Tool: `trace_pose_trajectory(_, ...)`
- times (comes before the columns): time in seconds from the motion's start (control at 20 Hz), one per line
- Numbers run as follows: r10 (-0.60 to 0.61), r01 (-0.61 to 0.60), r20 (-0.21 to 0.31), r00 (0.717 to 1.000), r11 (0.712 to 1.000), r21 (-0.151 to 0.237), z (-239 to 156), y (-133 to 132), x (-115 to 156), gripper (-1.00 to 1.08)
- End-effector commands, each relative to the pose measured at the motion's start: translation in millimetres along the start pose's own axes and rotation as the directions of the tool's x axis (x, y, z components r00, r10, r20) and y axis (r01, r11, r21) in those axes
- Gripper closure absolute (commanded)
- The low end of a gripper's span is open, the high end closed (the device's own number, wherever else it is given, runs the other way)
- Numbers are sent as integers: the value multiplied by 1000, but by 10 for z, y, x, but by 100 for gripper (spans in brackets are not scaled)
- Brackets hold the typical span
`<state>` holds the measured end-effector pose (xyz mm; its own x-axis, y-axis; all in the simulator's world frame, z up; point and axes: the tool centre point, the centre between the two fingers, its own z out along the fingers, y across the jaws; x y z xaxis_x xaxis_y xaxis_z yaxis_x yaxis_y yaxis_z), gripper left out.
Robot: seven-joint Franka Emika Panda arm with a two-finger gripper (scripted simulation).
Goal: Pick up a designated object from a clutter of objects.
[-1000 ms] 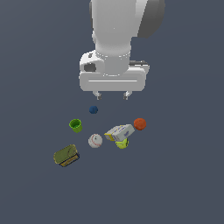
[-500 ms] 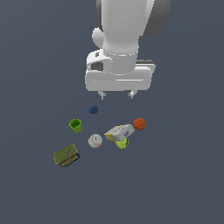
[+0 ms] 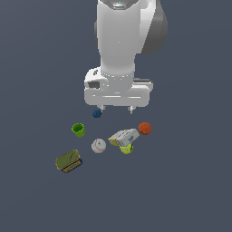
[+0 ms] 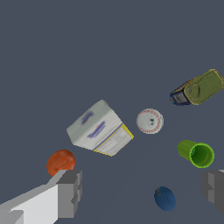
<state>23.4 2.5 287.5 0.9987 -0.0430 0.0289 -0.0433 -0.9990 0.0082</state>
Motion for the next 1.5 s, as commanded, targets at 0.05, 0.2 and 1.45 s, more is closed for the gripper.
trace_pose_trajectory(0.05,59,-59,6,998,998,6,264,108,80,-92)
trace_pose_trajectory(0.2,125,-125,12,992,992,11,556,233,151,-92)
trace_pose_trajectory(1.45,409,-409,31,912,913,-4,1929,869,216,-92)
